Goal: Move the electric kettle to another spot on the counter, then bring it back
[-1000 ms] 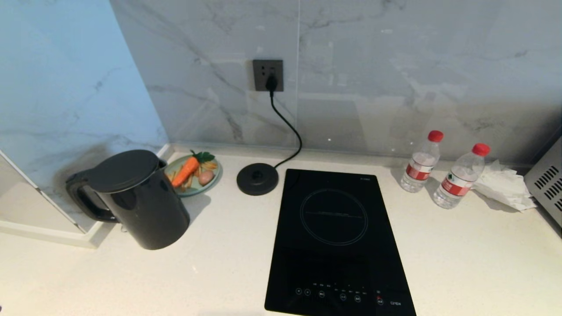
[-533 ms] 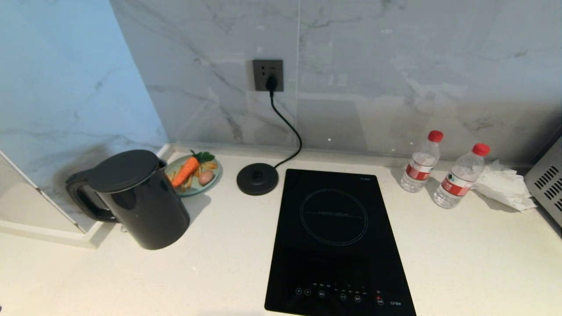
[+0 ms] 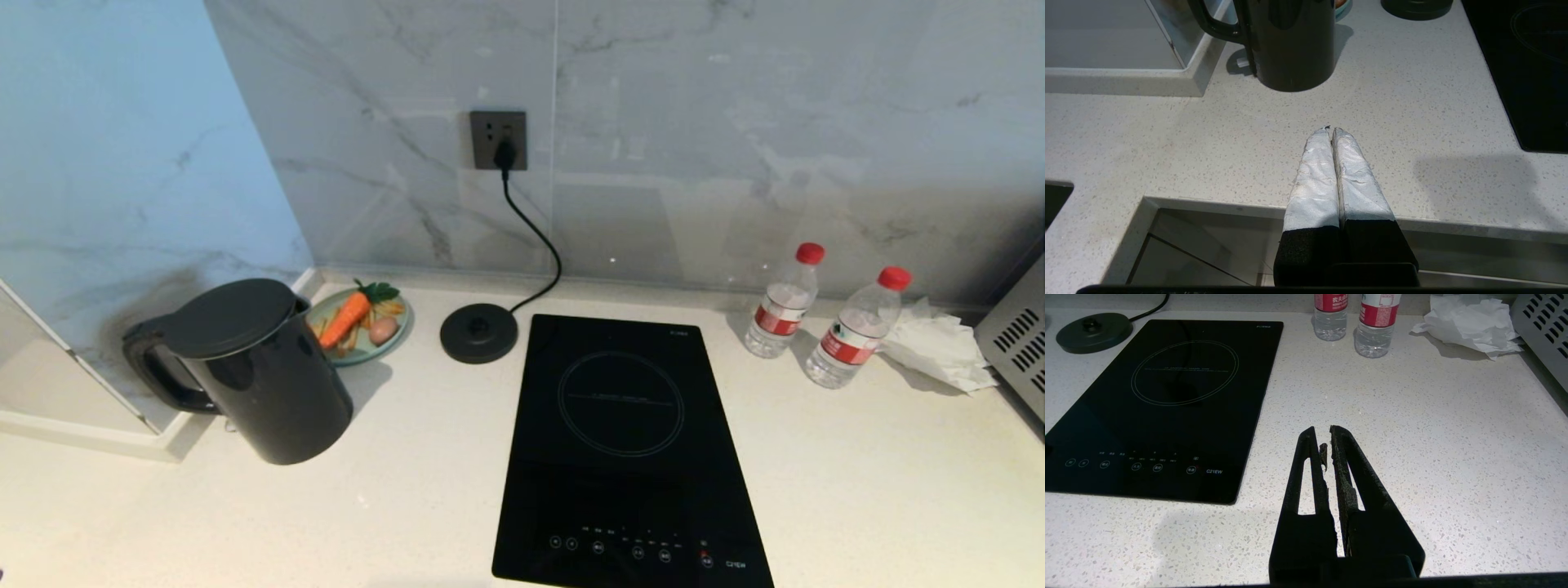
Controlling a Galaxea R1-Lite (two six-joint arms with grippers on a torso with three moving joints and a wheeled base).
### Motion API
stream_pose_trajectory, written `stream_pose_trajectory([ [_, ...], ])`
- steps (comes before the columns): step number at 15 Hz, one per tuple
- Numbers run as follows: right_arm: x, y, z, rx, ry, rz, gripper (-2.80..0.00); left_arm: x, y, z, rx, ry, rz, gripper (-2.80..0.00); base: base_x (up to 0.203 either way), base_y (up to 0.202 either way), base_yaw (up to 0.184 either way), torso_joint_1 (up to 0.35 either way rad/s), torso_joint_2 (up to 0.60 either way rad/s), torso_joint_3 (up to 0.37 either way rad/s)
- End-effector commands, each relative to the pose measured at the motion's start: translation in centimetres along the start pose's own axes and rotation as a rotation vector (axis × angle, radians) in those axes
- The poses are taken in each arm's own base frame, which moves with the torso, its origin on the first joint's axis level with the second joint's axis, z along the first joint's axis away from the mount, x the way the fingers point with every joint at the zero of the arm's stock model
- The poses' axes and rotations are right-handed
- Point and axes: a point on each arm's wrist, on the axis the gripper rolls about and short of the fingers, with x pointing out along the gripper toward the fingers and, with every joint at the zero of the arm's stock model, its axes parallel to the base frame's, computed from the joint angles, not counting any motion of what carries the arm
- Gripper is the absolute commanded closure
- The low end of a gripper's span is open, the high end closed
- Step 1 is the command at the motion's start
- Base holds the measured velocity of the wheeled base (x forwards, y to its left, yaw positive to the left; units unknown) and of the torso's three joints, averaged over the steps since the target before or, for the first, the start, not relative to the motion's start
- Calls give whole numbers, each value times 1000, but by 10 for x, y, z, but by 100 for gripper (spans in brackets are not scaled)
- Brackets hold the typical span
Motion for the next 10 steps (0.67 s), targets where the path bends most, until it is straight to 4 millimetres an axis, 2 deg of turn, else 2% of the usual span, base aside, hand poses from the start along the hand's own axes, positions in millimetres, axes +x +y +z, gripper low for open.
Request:
stream_pose_trajectory([
  [1, 0, 0, 0, 0, -1, 1, 0, 0, 0, 0, -1, 3, 0, 0, 0, 0, 0, 0, 0, 0],
  [10, 0, 0, 0, 1, -1, 0, 0, 0, 0, 0, -3, 3, 0, 0, 0, 0, 0, 0, 0, 0],
])
